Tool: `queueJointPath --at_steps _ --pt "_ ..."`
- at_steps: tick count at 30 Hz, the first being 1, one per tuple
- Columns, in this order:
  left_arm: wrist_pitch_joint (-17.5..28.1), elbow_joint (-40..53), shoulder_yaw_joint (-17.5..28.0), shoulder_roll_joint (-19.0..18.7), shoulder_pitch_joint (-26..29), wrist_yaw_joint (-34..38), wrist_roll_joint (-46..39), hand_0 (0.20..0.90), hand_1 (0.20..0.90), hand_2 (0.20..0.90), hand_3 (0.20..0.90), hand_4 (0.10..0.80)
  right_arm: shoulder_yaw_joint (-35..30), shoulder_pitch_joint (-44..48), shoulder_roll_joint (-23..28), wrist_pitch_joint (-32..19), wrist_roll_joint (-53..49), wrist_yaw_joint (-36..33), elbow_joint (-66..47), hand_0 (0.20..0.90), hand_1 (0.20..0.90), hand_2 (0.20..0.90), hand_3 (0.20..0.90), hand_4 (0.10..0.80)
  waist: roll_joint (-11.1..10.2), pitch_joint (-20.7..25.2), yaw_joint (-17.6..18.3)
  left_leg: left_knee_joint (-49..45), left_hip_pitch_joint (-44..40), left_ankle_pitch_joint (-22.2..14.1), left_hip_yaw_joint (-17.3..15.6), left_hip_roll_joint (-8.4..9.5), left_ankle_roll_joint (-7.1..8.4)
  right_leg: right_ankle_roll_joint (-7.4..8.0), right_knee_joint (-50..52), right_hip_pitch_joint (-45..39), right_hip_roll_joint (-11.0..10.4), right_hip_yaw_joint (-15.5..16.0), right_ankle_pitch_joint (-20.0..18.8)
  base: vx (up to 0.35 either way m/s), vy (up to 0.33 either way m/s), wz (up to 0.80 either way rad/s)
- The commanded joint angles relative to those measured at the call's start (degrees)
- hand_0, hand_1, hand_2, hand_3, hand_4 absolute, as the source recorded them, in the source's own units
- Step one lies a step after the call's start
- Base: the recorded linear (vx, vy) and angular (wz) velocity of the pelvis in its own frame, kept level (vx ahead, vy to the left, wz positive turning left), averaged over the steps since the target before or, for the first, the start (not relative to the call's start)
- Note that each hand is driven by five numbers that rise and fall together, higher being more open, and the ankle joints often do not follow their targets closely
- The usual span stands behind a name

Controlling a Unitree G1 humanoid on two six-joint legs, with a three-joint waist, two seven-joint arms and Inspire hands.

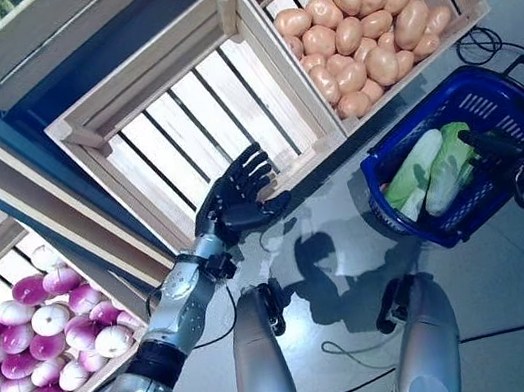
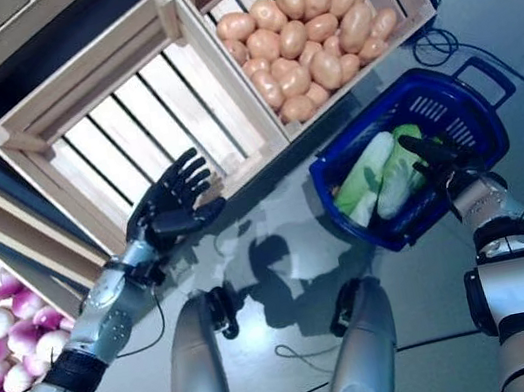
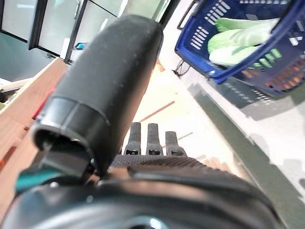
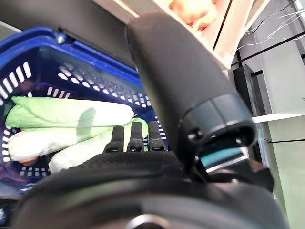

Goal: Put vegetables into the basket

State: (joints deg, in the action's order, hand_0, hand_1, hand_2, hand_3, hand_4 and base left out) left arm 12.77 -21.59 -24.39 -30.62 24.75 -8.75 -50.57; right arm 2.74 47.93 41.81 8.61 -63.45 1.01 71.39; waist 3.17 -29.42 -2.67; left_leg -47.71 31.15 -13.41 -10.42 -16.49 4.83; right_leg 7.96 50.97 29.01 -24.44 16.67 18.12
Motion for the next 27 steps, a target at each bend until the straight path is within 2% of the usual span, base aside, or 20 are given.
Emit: queueJointPath --at_steps 1,2,6,9,11,13,17,19,20,21,26,27 --pt "2.4 0.6 1.0 0.3 1.5 -1.2 -2.0 0.9 0.9 0.9 0.9 0.8 -0.6 -2.1 -0.7 -3.1 1.9 0.3 -1.7 0.9 0.9 0.9 0.9 0.8 -2.0 9.1 -1.6 13.4 -10.1 3.1 -0.7 -0.48 1.02 -0.59 -13.7 -6.1 0.8 0.4 -11.6 0.109 0.02 -0.09" --pt "2.0 0.2 1.3 0.5 1.1 -1.6 -1.6 0.9 0.9 0.9 0.9 0.8 -0.3 -2.8 -1.0 -3.0 1.9 0.7 -1.9 0.9 0.9 0.9 0.9 0.8 -2.2 9.7 -1.7 15.8 -11.4 4.1 -1.0 -0.06 1.18 -0.43 -16.6 -7.6 1.1 1.0 -12.6 0.158 0.007 -0.07" --pt "-0.7 -1.5 2.7 1.7 -1.5 -3.7 0.5 0.9 0.9 0.9 0.9 0.8 0.5 -7.2 -4.1 -3.7 2.8 4.9 -4.1 0.9 0.9 0.9 0.9 0.8 -3.6 14.2 -1.8 30.0 -21.3 9.9 -3.9 2.8 1.61 0.67 -34.4 -18.6 5.0 4.2 -18.6 0.227 0.004 -0.08" --pt "-3.0 -1.8 3.3 2.1 -3.0 -4.7 2.1 0.9 0.9 0.9 0.9 0.8 0.8 -9.8 -6.2 -5.1 3.0 6.9 -5.7 0.9 0.9 0.9 0.9 0.8 -4.1 16.4 -1.8 37.0 -25.6 12.4 -4.8 3.99 1.69 1.5 -41.7 -23.4 7.0 5.2 -20.9 0.154 0.025 -0.06" --pt "-4.4 -0.9 3.5 2.6 -5.9 -5.7 5.8 0.9 0.9 0.9 0.9 0.8 0.3 -13.3 -8.3 -6.8 -0.3 7.7 -9.3 0.9 0.9 0.9 0.9 0.8 -4.2 18.8 -1.8 42.1 -28.6 14.2 -5.1 4.95 1.64 1.96 -46.3 -26.7 8.4 5.2 -22.5 0.196 0.051 -0.04" --pt "-5.2 -0.9 3.5 2.7 -8.6 -7.1 6.7 0.9 0.9 0.9 0.9 0.8 -1.1 -17.7 -11.4 -8.8 -3.1 7.0 -13.7 0.9 0.9 0.9 0.9 0.8 -4.1 20.8 -1.4 44.9 -30.9 14.8 -5.9 5.12 1.6 1.99 -49.1 -28.7 9.2 5.1 -23.2 0.186 0.052 -0.05" --pt "-6.3 -3.9 4.1 4.8 -13.4 -9.3 6.7 0.9 0.9 0.9 0.9 0.8 -1.2 -23.1 -17.2 -13.8 -2.2 6.5 -18.7 0.9 0.9 0.9 0.9 0.8 -3.9 23.2 -0.9 50.0 -34.3 16.4 -6.7 5.72 1.64 2.28 -53.2 -31.4 10.1 5.1 -24.6 0.113 0.062 -0.03" --pt "-5.4 -7.7 3.8 7.0 -17.7 -10.0 10.3 0.9 0.9 0.9 0.9 0.8 2.0 -29.6 -22.5 -15.3 1.3 6.3 -24.7 0.9 0.9 0.9 0.9 0.8 -3.9 24.5 -0.3 52.4 -36.1 16.8 -7.0 5.9 1.52 2.26 -55.1 -32.8 11.0 4.4 -25.1 0.086 0.058 -0.03" --pt "-5.1 -8.1 3.8 7.3 -18.2 -9.9 10.8 0.9 0.9 0.9 0.9 0.8 2.5 -30.6 -23.0 -15.4 1.9 6.2 -25.6 0.9 0.9 0.9 0.9 0.8 -3.9 24.7 -0.1 52.5 -36.2 16.8 -7.0 5.94 1.5 2.25 -55.2 -32.9 11.1 4.3 -25.1 0.061 0.031 -0.09" --pt "-4.7 -10.4 4.4 8.5 -20.9 -9.7 11.8 0.9 0.9 0.9 0.9 0.8 5.2 -35.7 -25.9 -16.9 4.6 5.6 -29.6 0.9 0.9 0.9 0.9 0.8 -4.0 25.0 0.6 52.7 -37.0 16.4 -7.0 6.02 1.43 2.19 -55.8 -33.4 11.5 3.5 -25.0 0.035 0.021 -0.09" --pt "-1.9 -22.7 7.9 13.1 -24.3 -9.1 14.8 0.9 0.9 0.9 0.9 0.8 9.0 -42.7 -30.9 -16.4 9.2 5.0 -32.1 0.9 0.9 0.9 0.9 0.8 -4.3 25.9 2.3 52.7 -37.0 16.2 -7.2 6.27 1.18 1.8 -56.0 -33.7 12.2 2.7 -24.6 0.002 0.027 -0.07" --pt "-0.4 -28.9 9.0 14.8 -24.1 -7.6 17.5 0.9 0.9 0.9 0.9 0.8 10.4 -43.5 -31.9 -14.4 10.9 6.1 -30.9 0.9 0.9 0.9 0.9 0.8 -4.4 25.9 2.7 52.7 -37.3 16.1 -7.2 6.5 1.01 1.66 -55.9 -33.9 12.3 2.5 -24.4 -0.005 0.029 -0.08"
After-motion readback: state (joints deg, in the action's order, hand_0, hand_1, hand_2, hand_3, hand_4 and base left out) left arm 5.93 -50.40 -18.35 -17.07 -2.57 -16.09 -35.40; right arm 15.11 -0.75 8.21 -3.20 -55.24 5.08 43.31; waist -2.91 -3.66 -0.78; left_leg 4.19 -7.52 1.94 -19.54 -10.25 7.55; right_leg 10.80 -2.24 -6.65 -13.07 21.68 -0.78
